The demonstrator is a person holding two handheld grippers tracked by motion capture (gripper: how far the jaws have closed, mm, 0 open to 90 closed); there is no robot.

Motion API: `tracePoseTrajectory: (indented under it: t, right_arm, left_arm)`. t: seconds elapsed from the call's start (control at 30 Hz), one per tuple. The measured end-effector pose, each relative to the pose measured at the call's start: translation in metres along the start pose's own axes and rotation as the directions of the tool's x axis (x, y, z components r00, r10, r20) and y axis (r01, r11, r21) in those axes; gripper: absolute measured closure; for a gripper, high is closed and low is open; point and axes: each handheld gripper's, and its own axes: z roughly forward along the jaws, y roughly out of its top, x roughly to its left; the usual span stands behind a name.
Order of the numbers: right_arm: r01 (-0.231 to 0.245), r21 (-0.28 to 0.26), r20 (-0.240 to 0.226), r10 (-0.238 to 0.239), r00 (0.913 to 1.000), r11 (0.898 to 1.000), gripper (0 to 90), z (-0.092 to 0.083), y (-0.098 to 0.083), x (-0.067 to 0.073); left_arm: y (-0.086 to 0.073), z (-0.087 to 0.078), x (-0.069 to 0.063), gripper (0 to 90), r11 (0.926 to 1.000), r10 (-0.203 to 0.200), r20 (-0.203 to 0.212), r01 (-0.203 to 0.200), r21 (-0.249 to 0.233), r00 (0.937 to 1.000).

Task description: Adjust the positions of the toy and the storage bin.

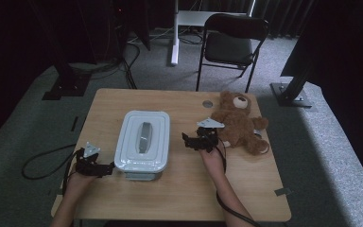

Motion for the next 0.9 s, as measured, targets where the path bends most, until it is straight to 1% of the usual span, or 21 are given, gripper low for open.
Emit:
tracePoseTrajectory:
  t: [0.03, 0.1, 0.17, 0.23, 0.27, 0.43, 0.5, 0.57, 0.63, 0.7, 0.73, 0.77, 0.8, 0.83, 0.9]
  right_arm:
    - [0.002, 0.021, -0.019, -0.001, 0.9998, 1.000, 13.6, 0.009, -0.003, 0.005]
    - [0.008, 0.040, -0.031, -0.007, 0.9995, 0.999, 13.7, 0.017, -0.005, 0.008]
    - [0.008, 0.052, -0.037, -0.006, 0.9993, 0.999, 13.7, 0.023, -0.007, 0.009]
    - [0.002, 0.059, -0.046, 0.001, 0.9990, 0.998, 13.6, 0.028, -0.009, 0.008]
    - [-0.001, 0.061, -0.043, 0.004, 0.9991, 0.998, 13.7, 0.029, -0.010, 0.007]
    - [-0.005, 0.072, -0.040, 0.008, 0.9992, 0.997, 13.6, 0.032, -0.014, 0.000]
    - [-0.003, 0.072, -0.035, 0.006, 0.9994, 0.997, 13.6, 0.031, -0.015, -0.003]
    - [-0.009, 0.077, -0.032, 0.011, 0.9994, 0.997, 13.6, 0.031, -0.016, -0.005]
    - [-0.013, 0.069, -0.037, 0.015, 0.9992, 0.998, 13.6, 0.030, -0.016, -0.008]
    - [-0.018, 0.068, -0.035, 0.020, 0.9992, 0.998, 13.6, 0.030, -0.014, -0.009]
    - [-0.017, 0.067, -0.037, 0.019, 0.9991, 0.998, 13.7, 0.030, -0.014, -0.009]
    - [-0.017, 0.067, -0.037, 0.019, 0.9991, 0.998, 13.7, 0.030, -0.014, -0.009]
    - [-0.013, 0.070, -0.036, 0.015, 0.9992, 0.997, 13.6, 0.031, -0.014, -0.009]
    - [-0.002, 0.075, -0.033, 0.004, 0.9994, 0.997, 13.6, 0.032, -0.013, -0.009]
    - [-0.008, 0.078, -0.036, 0.010, 0.9993, 0.997, 13.7, 0.033, -0.014, -0.010]
  left_arm:
    - [0.001, 0.000, -0.001, 0.5, 1.0000, 0.000, 0.005, 0.000, 0.001, 1.0000]
    - [0.003, 0.001, -0.003, 0.5, 1.0000, 0.005, 0.014, -0.005, 0.000, 0.9999]
    - [0.004, 0.002, -0.006, 0.5, 1.0000, 0.008, 0.026, -0.008, -0.002, 0.9996]
    - [0.004, 0.003, -0.008, 0.5, 0.9998, 0.021, 0.032, -0.021, 0.000, 0.9992]
    - [0.005, 0.003, -0.009, 0.5, 0.9997, 0.026, 0.034, -0.026, 0.000, 0.9991]
    - [0.010, 0.004, -0.016, 0.5, 0.9992, 0.039, 0.049, -0.039, -0.006, 0.9980]
    - [0.012, 0.004, -0.020, 0.5, 0.9985, 0.055, 0.034, -0.054, -0.004, 0.9979]
    - [0.013, 0.004, -0.024, 0.5, 0.9980, 0.063, 0.032, -0.062, -0.008, 0.9975]
    - [0.014, 0.004, -0.027, 0.5, 0.9976, 0.069, 0.035, -0.069, -0.007, 0.9970]
    - [0.015, 0.006, -0.031, 0.5, 0.9977, 0.068, 0.047, -0.067, -0.008, 0.9966]
    - [0.015, 0.007, -0.033, 0.5, 0.9983, 0.059, 0.061, -0.058, -0.008, 0.9964]
    - [0.015, 0.007, -0.033, 0.5, 0.9983, 0.059, 0.061, -0.058, -0.008, 0.9964]
    - [0.016, 0.010, -0.037, 0.5, 0.9984, 0.056, 0.081, -0.056, -0.004, 0.9951]
    - [0.016, 0.011, -0.040, 0.5, 0.9979, 0.064, 0.085, -0.064, -0.006, 0.9943]
    - [0.018, 0.014, -0.046, 0.5, 0.9970, 0.078, 0.093, -0.078, -0.002, 0.9926]
